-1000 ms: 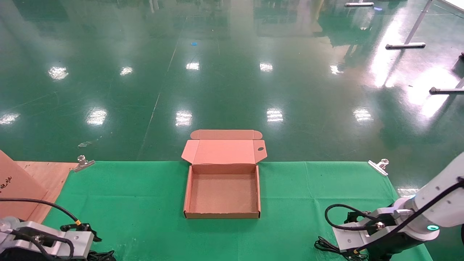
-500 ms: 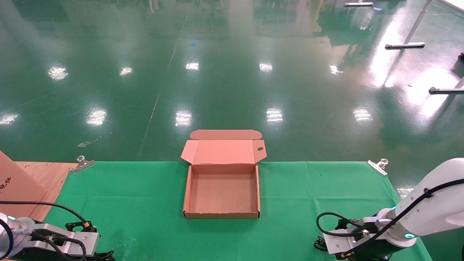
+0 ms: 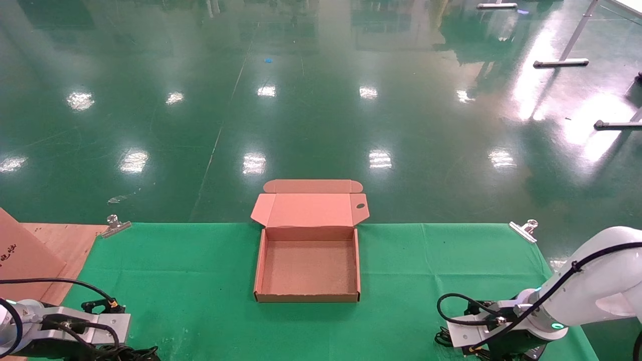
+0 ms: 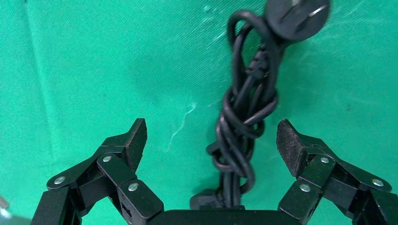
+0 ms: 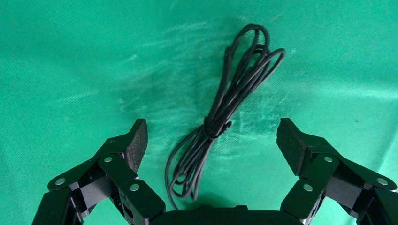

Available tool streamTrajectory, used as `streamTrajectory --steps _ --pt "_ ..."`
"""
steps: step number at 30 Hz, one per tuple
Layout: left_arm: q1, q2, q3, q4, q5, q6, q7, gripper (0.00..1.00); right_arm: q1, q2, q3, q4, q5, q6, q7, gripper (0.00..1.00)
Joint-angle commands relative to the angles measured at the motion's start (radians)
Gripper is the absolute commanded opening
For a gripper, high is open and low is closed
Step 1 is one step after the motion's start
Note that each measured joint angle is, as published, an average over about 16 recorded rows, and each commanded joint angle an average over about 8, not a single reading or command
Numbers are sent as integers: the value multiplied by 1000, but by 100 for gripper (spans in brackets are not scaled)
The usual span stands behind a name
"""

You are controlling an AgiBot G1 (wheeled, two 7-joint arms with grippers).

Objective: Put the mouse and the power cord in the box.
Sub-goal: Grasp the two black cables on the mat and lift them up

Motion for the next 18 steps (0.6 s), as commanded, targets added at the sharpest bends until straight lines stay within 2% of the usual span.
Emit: streamTrajectory --steps 1,2,3,4,18 --pt "-2 4 0 13 1 -22 3 23 8 -10 3 -33 6 9 -22 14" --pt "-1 6 0 16 1 -28 5 10 10 -13 5 -45 8 12 -32 7" --pt "0 7 0 20 1 -33 7 2 12 -15 6 -58 11 15 -43 2" --pt "1 9 0 23 1 -37 9 0 14 -18 8 -69 15 17 -53 0" --pt "-6 13 -1 48 -1 -37 30 0 45 -38 31 -181 50 44 -158 0"
